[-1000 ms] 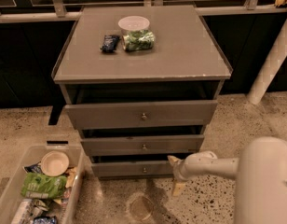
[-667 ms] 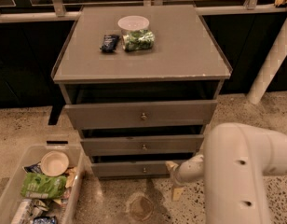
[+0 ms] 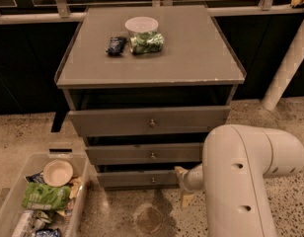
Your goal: Open bottom drawer
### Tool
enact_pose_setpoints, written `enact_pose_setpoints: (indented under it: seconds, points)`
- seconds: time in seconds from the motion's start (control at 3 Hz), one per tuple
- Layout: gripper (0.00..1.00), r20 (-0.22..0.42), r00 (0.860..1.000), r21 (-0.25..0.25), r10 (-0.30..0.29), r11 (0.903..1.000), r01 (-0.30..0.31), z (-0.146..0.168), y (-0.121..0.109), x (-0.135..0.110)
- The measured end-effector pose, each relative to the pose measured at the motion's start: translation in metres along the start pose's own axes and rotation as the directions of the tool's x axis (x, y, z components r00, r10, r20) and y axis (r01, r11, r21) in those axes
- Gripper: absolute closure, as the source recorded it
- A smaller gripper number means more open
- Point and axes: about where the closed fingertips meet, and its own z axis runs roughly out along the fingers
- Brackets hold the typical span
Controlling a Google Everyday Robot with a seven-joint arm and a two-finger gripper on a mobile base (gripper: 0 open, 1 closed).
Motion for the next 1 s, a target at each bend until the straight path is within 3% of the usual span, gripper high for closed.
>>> enact_pose_setpoints:
  seconds: [0.33, 0.67, 1.0]
  points:
    - [0.00, 0.029, 0.999, 0.002, 0.024, 0.9997, -0.024, 0.002, 0.008, 0.007]
    - [0.00, 0.116, 0.982, -0.038, 0.152, 0.9882, -0.148, 0.023, 0.030, 0.017]
    - [0.00, 0.162, 0.969, -0.027, 0.187, 0.9823, -0.186, 0.018, 0.022, 0.026]
